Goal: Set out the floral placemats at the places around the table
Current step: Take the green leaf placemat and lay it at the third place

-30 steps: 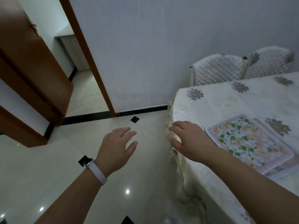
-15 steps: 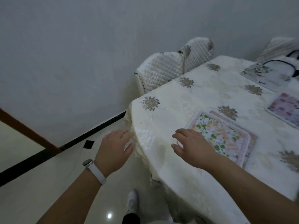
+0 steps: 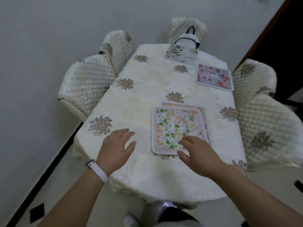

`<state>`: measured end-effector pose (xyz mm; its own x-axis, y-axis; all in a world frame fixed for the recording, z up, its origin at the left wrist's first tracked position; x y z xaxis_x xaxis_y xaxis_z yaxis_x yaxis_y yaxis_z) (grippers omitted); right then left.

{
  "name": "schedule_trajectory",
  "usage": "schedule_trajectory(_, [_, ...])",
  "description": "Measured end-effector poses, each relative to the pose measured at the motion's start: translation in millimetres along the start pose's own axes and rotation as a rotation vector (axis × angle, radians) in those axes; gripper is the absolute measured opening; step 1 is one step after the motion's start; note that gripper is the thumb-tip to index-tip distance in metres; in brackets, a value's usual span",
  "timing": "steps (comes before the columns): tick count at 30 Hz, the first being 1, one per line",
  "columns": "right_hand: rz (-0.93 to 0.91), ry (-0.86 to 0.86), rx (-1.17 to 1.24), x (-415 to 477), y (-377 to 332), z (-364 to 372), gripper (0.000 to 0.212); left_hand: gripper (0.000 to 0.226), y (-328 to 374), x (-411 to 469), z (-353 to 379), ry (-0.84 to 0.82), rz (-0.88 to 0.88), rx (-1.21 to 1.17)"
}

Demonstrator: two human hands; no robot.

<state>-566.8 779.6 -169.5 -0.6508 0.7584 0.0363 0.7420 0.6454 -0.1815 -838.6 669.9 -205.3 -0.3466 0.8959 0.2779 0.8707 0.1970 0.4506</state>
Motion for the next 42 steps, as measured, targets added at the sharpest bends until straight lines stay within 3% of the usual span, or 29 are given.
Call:
schedule_trajectory(7, [0.285, 0.012, 0.052, -22, 66, 14, 0.043, 0.05, 9, 42, 64, -0.18, -0.035, -0.077])
schedule_trajectory(13, [0.516, -0.081, 0.253, -14, 120, 41, 0.044, 0.033, 1, 46, 112, -0.32, -0.387, -0.232])
schedule_trajectory(23, [0.767, -0.081, 0.579, 22, 187, 88, 0.045, 0.035, 15, 87, 165, -0.21, -0.915, -0.382])
schedule_trajectory(26, [0.868, -0.013, 0.773, 35, 194, 94, 0.035, 0.04, 21, 101, 177, -0.211, -0.972, -0.422])
schedule_trajectory(31, [0.983, 0.016, 0.885, 50, 204, 102, 0.037, 0.043, 22, 113, 194, -0.229, -1.056, -0.489])
schedule_trajectory(35, [1.083, -0.018, 0.918, 58, 216, 110, 0.033, 0.03, 26, 120, 199, -0.188, -1.132, -0.517])
schedule_trajectory(42, [1.079, -0.07, 0.987, 65, 215, 120, 0.011, 0.015, 33, 116, 198, -0.16, -1.068, -0.449])
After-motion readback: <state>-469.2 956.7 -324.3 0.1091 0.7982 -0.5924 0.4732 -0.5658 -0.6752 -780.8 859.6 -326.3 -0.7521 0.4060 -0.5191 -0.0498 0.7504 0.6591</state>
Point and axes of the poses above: each hand's wrist, its own x-axis towards the middle knuckle, its own z-axis out of the palm, y = z × x, the point moved 2 cm from there along x, towards the middle knuckle, and after that the axes turned 12 degrees about y, right-handed, at the moved point
